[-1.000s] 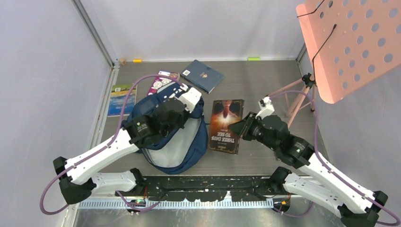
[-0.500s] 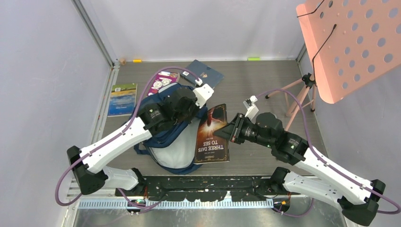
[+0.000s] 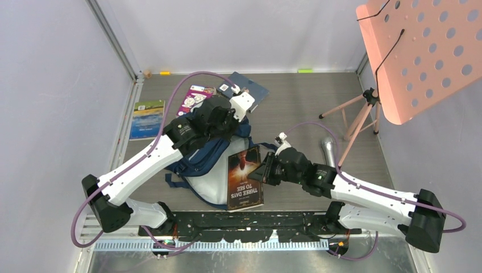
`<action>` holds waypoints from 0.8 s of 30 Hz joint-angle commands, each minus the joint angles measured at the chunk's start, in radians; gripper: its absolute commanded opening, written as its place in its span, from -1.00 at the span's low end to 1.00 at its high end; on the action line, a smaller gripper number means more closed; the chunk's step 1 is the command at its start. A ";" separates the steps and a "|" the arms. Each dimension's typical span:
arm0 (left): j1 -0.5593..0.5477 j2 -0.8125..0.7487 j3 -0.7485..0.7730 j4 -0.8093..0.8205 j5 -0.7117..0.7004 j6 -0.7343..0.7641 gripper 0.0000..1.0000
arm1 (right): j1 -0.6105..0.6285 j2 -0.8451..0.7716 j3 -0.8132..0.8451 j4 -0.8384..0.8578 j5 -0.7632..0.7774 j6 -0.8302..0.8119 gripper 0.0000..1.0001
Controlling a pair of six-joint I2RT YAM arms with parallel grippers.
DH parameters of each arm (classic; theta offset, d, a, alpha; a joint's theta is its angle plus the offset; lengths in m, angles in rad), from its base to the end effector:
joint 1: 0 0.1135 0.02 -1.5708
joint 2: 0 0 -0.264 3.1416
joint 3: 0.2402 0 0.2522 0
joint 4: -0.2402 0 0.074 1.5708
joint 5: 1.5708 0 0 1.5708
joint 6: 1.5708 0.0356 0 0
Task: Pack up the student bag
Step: Place the book in the student bag.
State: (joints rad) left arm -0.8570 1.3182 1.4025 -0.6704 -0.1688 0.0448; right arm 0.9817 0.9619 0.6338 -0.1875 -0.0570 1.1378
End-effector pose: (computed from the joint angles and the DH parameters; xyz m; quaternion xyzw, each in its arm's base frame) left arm 0.1904 -0.2107 0.3892 0.3468 0.8077 -0.1178 0.4621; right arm 0.1181 0.1803 0.2539 0.0530 0.8622 0.4510 0.2247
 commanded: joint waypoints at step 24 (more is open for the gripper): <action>0.055 -0.065 0.017 0.223 0.226 -0.104 -1.00 | 0.020 0.469 0.118 0.851 0.298 -0.034 -0.99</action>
State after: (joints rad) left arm -0.8017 1.3178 1.4014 -0.6361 -0.0242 -0.0360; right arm 1.0050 1.3926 0.7113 0.4068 0.1432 1.1282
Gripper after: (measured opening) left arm 0.067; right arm 0.175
